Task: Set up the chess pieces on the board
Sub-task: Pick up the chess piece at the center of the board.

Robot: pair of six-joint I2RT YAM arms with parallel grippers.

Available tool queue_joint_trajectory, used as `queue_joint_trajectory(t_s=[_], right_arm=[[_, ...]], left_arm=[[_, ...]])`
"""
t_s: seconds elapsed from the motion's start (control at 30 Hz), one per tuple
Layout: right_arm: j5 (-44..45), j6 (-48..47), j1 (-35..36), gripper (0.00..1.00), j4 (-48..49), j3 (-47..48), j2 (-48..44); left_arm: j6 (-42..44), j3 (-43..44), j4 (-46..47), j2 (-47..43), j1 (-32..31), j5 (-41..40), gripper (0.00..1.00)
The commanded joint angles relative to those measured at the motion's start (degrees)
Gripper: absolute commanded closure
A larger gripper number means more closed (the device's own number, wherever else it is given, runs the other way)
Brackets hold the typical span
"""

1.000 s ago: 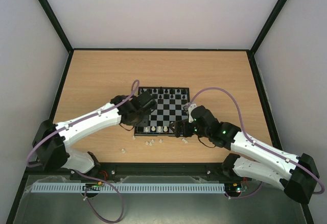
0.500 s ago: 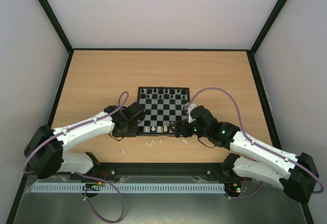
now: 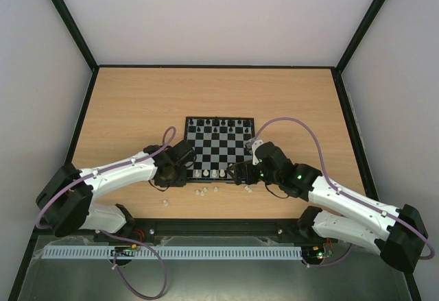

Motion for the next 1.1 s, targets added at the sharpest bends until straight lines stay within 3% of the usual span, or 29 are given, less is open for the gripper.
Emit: queue_joint_trajectory(t_s=[0.0,0.43,0.7,1.07], right_arm=[[-0.27,-0.14,0.19,0.01,0.46,-0.73,0.23],[-0.29,-0.18,0.18,0.01,0.57,-0.91,0.27],[-0.37,-0.09,0.21,0.01,0.60,-0.94,0.18],[-0.35,-0.05,0.15,0.01,0.65,-1.02,0.31]], left_arm=[[0.75,-0.53,0.82,0.97,0.21,1.48,0.67],[1.59,-1.40,1.97,3.48,0.01,2.23,0.62],[2.39,-1.20,3.16,5.30,0.04,2.36,0.82],[2.94,1.95,-0.73,4.54,-0.02,0.84,0.88]])
